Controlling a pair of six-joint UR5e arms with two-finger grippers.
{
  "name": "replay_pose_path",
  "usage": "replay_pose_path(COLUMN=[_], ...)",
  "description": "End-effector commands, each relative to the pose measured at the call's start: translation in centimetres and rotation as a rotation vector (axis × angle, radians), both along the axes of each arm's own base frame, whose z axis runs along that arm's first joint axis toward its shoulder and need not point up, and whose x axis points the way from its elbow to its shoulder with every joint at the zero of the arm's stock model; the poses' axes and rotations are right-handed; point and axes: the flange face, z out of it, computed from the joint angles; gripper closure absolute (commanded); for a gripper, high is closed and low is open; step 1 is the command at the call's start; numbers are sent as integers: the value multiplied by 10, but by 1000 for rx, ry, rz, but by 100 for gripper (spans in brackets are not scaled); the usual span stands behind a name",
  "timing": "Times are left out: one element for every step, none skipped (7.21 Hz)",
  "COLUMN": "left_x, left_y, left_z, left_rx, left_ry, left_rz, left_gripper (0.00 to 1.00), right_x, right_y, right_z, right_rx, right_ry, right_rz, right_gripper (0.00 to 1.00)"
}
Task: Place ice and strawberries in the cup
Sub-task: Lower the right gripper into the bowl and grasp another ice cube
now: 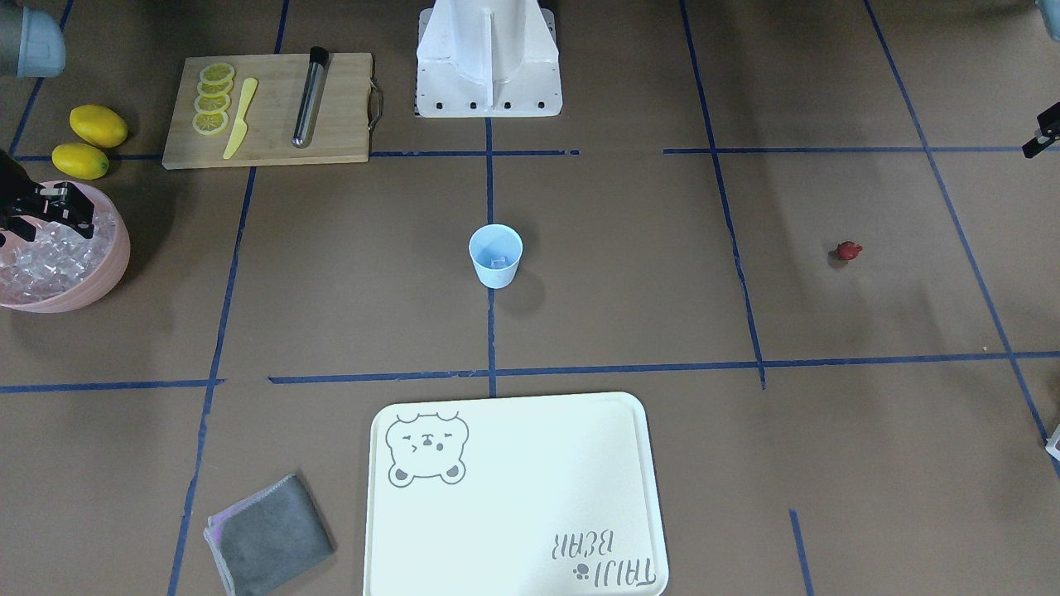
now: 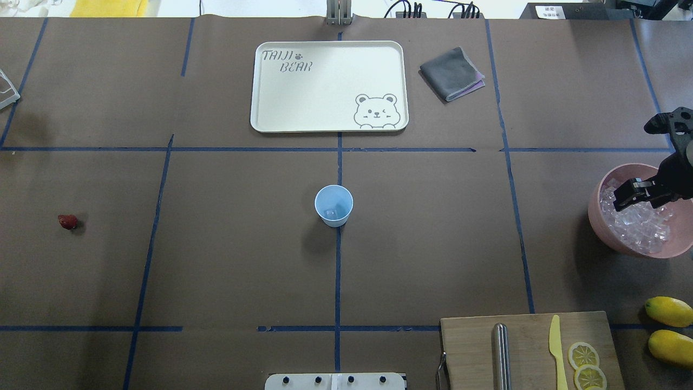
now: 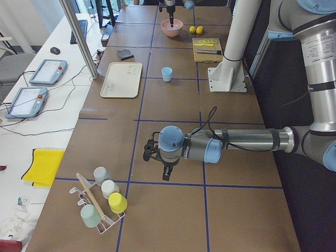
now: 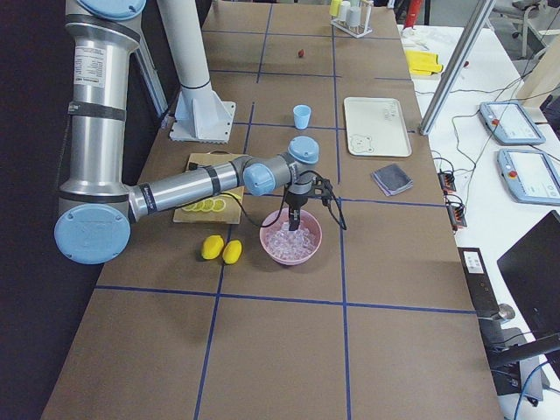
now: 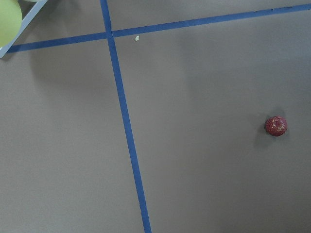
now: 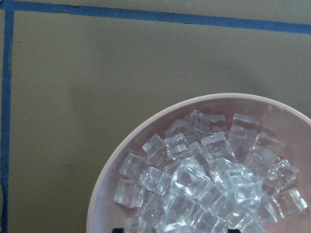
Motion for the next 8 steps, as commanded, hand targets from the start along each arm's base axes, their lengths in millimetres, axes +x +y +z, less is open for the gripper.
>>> replay_pose_path(left_x=[0,0,0,0,0,0,0,0], left_y=[0,0,0,0,0,0,-1,0], left_z=[-1,-2,-1,-1,-1,-1,-1,-1], left_rx=[7,8,10,7,10,7,10,10], left_ry=[0,1,1,1,1,1,1,1], left_rz=[0,0,0,-1,0,-1,-1,-1], left_gripper=[0,0,0,0,0,0,0,0], right_x=[-1,0,-1,-2,-5,-8,-11,-11], right_y=[-1,0,0,1,2,4,5,5], right_z=[9,9,9,9,11,10,13,13], right_rx=[-14,-17,-17,-20,-21,-21,-24,-25], right_ry=[8,8,8,7,8,6,11,11], right_rz=[0,0,-1,-4,-11,-18,-25,-24], right_gripper=[23,23,24,24,24,24,24,29])
